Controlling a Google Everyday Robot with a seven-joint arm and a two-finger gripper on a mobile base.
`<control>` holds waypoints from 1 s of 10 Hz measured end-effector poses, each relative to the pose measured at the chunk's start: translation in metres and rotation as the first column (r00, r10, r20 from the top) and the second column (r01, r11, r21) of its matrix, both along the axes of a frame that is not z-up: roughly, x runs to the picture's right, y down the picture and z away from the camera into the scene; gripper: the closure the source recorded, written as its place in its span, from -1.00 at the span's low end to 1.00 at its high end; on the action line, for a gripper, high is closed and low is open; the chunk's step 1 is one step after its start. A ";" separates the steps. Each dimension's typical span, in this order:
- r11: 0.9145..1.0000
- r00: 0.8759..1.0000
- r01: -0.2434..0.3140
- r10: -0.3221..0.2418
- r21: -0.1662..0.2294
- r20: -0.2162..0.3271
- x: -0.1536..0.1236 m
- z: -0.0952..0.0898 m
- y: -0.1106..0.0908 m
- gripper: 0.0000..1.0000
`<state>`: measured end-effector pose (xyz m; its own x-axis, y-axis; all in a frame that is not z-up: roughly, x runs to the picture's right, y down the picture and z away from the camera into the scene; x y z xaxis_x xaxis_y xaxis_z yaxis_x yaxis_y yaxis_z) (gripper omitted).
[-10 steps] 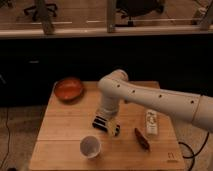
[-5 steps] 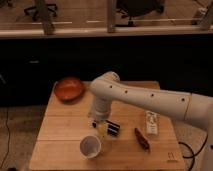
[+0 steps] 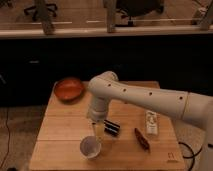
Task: Place the ceramic cup in the ceramic bowl
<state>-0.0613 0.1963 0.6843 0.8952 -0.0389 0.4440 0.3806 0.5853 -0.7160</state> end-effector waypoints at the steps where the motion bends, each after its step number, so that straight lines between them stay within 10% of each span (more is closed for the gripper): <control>1: 1.000 1.000 -0.004 0.004 -0.010 -0.006 -0.004 0.000 0.001 -0.60; 10: 0.998 0.996 -0.064 0.065 0.021 -0.065 -0.025 -0.005 0.022 -0.60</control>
<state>-0.0861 0.2187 0.6789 0.9233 0.0120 0.3839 0.2941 0.6205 -0.7269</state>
